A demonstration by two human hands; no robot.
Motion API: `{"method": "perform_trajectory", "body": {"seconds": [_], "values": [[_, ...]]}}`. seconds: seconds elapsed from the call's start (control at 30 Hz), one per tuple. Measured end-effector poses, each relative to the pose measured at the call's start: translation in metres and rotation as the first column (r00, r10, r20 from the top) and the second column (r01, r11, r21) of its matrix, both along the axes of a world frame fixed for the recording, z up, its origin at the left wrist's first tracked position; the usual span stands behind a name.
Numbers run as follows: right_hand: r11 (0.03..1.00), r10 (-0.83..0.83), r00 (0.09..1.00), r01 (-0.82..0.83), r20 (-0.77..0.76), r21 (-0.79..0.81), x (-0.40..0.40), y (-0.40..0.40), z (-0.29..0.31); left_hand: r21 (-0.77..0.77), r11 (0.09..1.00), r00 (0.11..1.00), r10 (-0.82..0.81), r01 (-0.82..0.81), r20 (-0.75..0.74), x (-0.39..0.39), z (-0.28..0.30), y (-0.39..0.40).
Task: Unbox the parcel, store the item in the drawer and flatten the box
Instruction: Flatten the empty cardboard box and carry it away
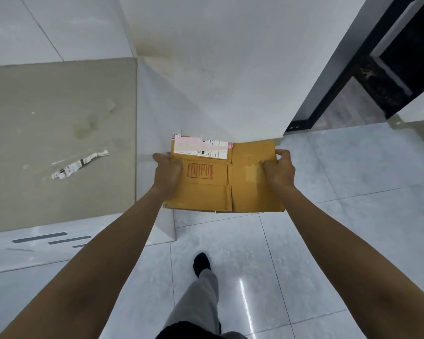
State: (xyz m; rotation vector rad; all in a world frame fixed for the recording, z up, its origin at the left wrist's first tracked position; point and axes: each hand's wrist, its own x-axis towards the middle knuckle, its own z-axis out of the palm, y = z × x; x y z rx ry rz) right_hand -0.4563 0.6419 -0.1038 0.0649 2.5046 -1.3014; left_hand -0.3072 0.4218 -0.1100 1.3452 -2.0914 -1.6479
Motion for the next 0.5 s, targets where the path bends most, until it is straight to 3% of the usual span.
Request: {"method": "perform_trajectory", "body": {"seconds": [0.27, 0.5], "values": [[0.990, 0.079, 0.987, -0.062, -0.139, 0.124, -0.091, -0.047, -0.047, -0.150, 0.977, 0.982, 0.166, -0.152, 0.086, -0.076, -0.053, -0.022], [0.937, 0.303, 0.945, -0.271, -0.123, 0.221, -0.162, -0.069, -0.122, -0.321, 0.943, 0.982, 0.131, -0.082, 0.133, -0.143, -0.124, -0.050]]}}
